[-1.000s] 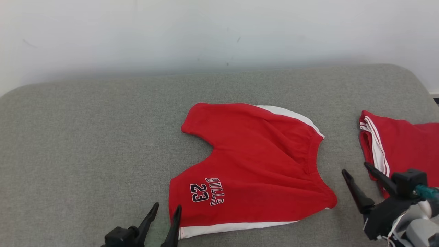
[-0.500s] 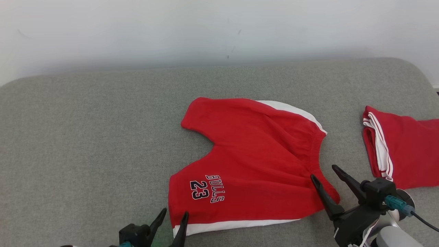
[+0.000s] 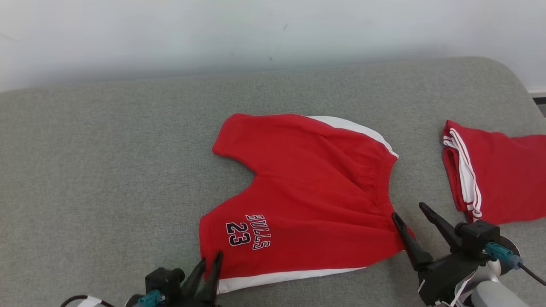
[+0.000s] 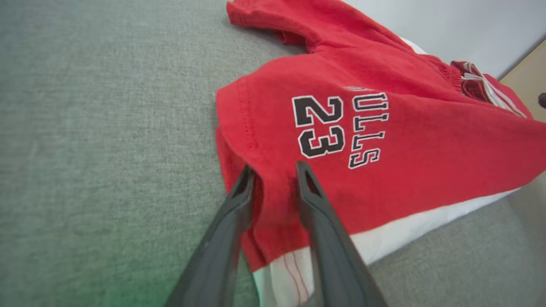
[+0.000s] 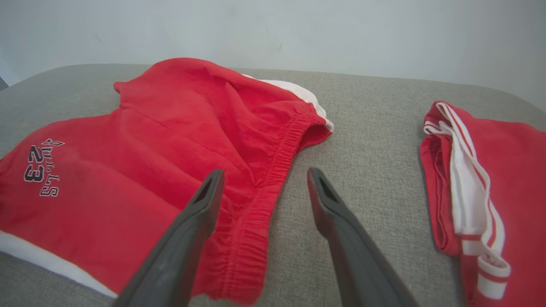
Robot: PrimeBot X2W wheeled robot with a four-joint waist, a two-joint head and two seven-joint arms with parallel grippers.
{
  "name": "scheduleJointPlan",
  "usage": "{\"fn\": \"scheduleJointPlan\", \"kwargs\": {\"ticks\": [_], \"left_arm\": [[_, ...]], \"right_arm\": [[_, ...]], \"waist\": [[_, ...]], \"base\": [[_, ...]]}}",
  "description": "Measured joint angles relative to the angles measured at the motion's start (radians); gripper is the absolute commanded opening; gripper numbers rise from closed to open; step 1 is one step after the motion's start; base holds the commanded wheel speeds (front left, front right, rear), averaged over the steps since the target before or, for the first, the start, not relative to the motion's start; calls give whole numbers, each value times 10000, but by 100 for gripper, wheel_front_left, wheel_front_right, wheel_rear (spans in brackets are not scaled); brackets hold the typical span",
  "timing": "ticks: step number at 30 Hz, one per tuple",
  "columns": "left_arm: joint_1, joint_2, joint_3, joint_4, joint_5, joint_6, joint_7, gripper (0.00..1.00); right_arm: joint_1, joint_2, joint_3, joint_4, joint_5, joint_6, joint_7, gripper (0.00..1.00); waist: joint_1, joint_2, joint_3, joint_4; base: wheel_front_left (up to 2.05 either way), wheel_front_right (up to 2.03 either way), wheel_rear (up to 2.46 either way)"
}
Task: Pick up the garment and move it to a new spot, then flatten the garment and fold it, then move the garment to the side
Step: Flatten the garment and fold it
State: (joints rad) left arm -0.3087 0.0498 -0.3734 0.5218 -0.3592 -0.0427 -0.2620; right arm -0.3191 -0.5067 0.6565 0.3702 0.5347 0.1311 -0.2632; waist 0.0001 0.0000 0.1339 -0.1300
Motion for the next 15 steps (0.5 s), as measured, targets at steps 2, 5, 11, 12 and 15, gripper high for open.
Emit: {"fn": "scheduleJointPlan", "kwargs": {"ticks": [2, 5, 11, 12, 15], "left_arm": [[-24, 0, 50, -161, 128, 0, 0, 0], [-20, 0, 123, -374, 238, -8, 0, 0], [-115, 0, 953, -1116, 669, 268, 0, 0], [-154, 2, 1083, -1116, 788, 268, 0, 0], [-334, 2, 1427, -984, 1076, 267, 0, 0]], "right_arm": [[26, 29, -75, 4, 13, 0, 0, 100], [58, 69, -180, 4, 31, 0, -2, 100], [194, 150, -372, 50, 36, 0, -2, 100], [209, 153, -378, 63, 36, 0, -2, 100], [198, 173, -364, 75, 36, 0, -2, 100]], "waist": [[0, 0, 47, -30], [0, 0, 102, -48], [0, 0, 226, -32], [0, 0, 247, -30], [0, 0, 323, -60]], "base": [[0, 0, 0], [0, 0, 0], [0, 0, 0], [0, 0, 0], [0, 0, 0]]}}
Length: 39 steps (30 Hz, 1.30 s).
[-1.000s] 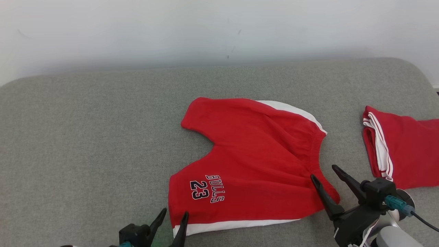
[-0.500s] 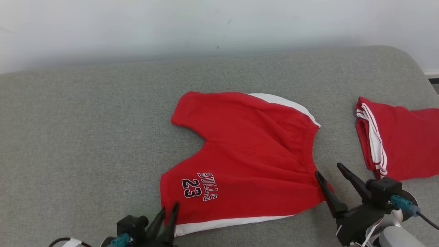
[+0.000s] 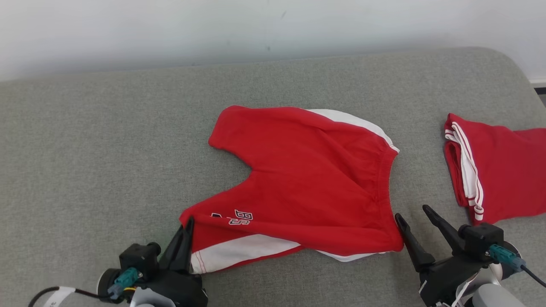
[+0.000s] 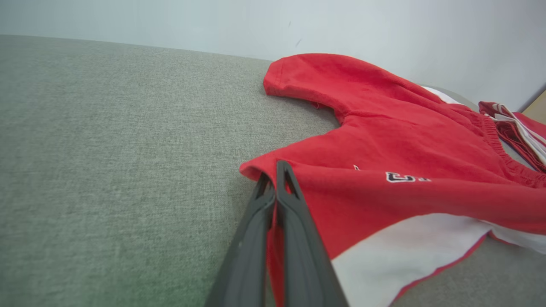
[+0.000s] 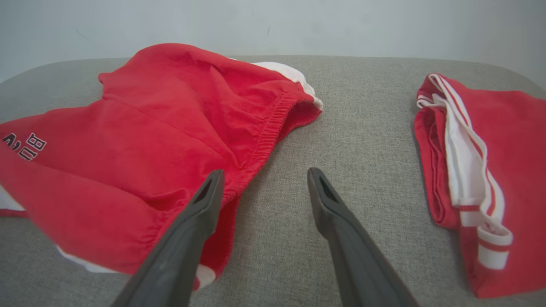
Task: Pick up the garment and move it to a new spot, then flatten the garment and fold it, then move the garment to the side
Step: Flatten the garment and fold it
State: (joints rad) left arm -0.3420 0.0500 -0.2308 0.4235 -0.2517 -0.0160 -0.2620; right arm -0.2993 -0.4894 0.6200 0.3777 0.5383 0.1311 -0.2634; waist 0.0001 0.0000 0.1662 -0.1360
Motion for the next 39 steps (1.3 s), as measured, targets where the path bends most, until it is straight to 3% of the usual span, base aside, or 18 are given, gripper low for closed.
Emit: {"fn": "scheduleJointPlan", "kwargs": {"ticks": [9, 10, 11, 12, 13, 19, 25, 32, 39], "left_arm": [[-678, 0, 757, 936, 545, -130, 0, 0], [-712, -4, 813, 1018, 566, -128, 0, 4], [-729, -6, 865, 1127, 577, -127, 0, 36], [-735, -2, 894, 1220, 600, -128, 0, 77], [-736, -2, 903, 1264, 598, -132, 0, 100], [-677, 2, 752, 1162, 428, -86, 0, 100], [-213, -2, 500, 531, 320, 61, 0, 100], [-42, 0, 330, 282, 313, 132, 0, 100], [42, 0, 205, 31, 353, 136, 0, 100]], "right_arm": [[-204, 0, 48, -90, 13, 0, 0, 100], [-204, -4, 54, -146, 23, 0, 0, 100], [-211, -12, 79, -249, 23, 0, 2, 100], [-236, -8, 119, -366, 23, 0, 0, 100], [-275, 0, 159, -443, 23, 0, 0, 100], [-336, -35, 454, -895, 165, 0, 0, 100], [65, -115, 907, -1097, 1114, 0, 0, 100], [69, -178, 1396, -692, 1902, 0, 0, 100], [80, 69, 1055, -140, 2851, 0, 0, 100]], "waist": [[0, 1, 319, -273], [0, 0, 351, -301], [0, 0, 382, -320], [0, 0, 409, -331], [0, 0, 425, -327], [0, 0, 380, -100], [-1, 0, 300, 193], [0, 0, 219, 355], [0, 0, 130, 522]], "base": [[0, 0, 0], [0, 0, 0], [0, 0, 0], [0, 0, 0], [0, 0, 0], [0, 0, 0], [0, 0, 0], [0, 0, 0], [0, 0, 0]]}}
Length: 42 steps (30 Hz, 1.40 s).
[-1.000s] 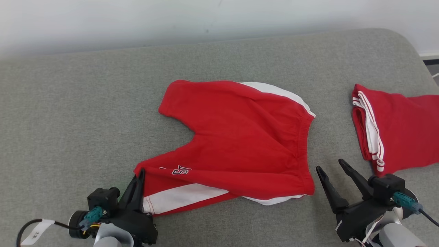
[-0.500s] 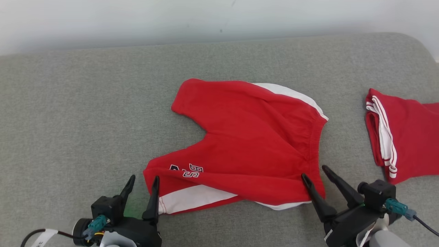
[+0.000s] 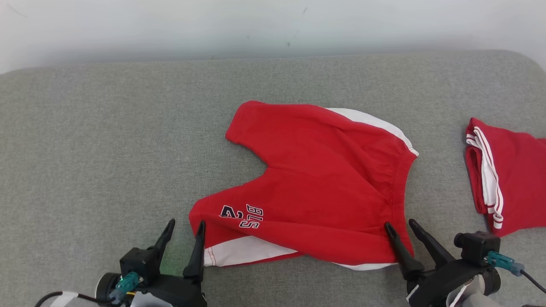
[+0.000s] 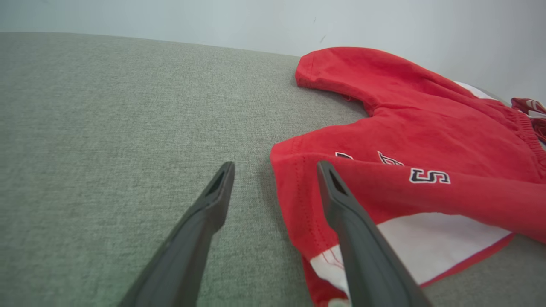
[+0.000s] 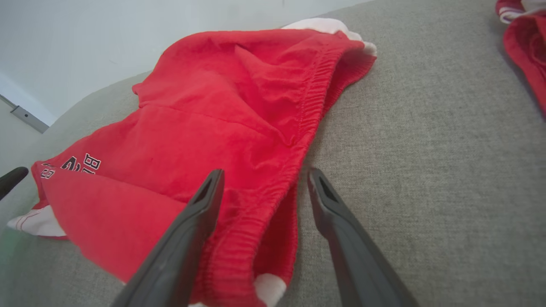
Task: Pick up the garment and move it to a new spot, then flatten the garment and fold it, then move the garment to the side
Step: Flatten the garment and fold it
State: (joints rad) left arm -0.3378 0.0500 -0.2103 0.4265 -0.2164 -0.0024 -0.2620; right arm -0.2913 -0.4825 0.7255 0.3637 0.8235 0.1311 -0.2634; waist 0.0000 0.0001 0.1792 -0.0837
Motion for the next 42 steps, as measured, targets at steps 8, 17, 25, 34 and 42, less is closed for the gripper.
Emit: {"fn": "scheduleJointPlan", "kwargs": {"ticks": [8, 17, 25, 34, 42], "left_arm": [[90, 0, -146, -104, 61, -17, 0, 100], [96, 2, -173, -230, 63, -36, 0, 100], [90, 2, -357, -410, 33, -48, 0, 100], [-174, 2, -1168, -600, -370, 54, 0, 100], [-212, -2, -1484, -759, -508, 228, 0, 100]], "right_arm": [[48, 203, -29, 337, 660, 0, 0, 53], [-247, 180, -38, 384, 848, 0, 0, 0], [-1131, -58, -389, 249, 493, 0, 0, 0], [-2738, -345, -222, 2071, -40, 0, 2, 0], [-3336, -368, -617, 3824, -917, 0, 0, 34]], "waist": [[0, 0, -51, 64], [0, 0, -90, 202], [0, -1, 37, 402], [0, 0, 262, 1065], [0, 0, 480, 1814]], "base": [[0, 0, 0], [0, 0, 0], [0, 0, 0], [0, 0, 0], [0, 0, 0]]}}
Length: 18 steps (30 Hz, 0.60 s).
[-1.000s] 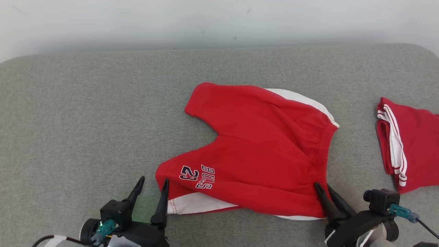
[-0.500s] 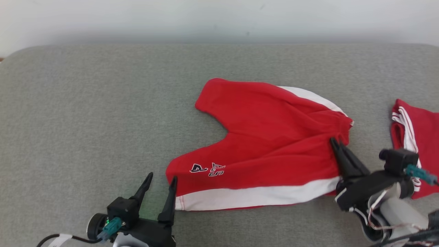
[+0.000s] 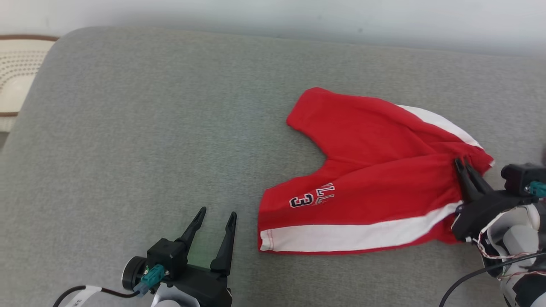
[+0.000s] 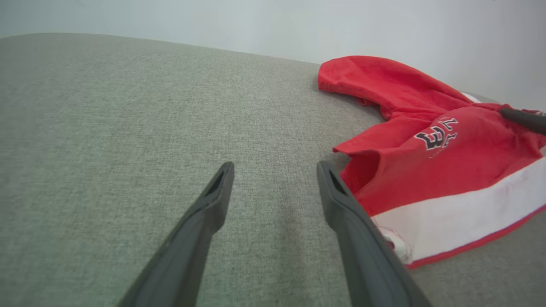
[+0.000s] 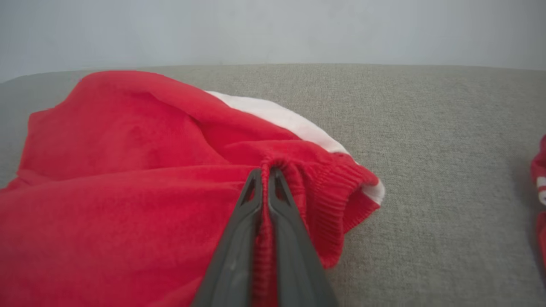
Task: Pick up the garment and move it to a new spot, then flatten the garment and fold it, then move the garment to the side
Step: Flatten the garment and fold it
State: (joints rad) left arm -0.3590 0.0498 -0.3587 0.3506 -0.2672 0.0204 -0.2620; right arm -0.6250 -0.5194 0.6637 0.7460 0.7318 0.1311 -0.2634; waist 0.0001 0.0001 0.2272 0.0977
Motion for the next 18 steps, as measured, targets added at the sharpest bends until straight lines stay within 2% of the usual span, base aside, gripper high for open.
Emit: {"fn": "scheduleJointPlan", "kwargs": {"ticks": [1, 2, 3, 10, 18], "left_arm": [[5, 2, 0, -4, -10, 8, 0, 100], [25, 4, 19, -6, -10, 36, 0, 100], [62, 2, 44, -6, -10, 71, 0, 100], [549, 2, 617, -38, 86, 88, 0, 100], [1378, 0, 1413, -117, 305, 73, 0, 100]], "right_arm": [[9, 25, -23, 159, -138, 0, 0, 55], [32, 46, -63, 236, -276, 0, 0, 93], [57, 73, -169, 316, -405, 0, 0, 100], [1022, 276, -1580, 8, -1488, 0, -2, 100], [2610, 991, -3241, -1486, -3287, 0, -2, 100]], "waist": [[0, 0, 10, 77], [0, 0, 9, 140], [0, 0, -6, 187], [-2, 0, -364, 112], [-3, 0, -1019, -412]], "base": [[0, 0, 0], [0, 0, 0], [0, 0, 0], [0, 0, 0], [0, 0, 0]]}}
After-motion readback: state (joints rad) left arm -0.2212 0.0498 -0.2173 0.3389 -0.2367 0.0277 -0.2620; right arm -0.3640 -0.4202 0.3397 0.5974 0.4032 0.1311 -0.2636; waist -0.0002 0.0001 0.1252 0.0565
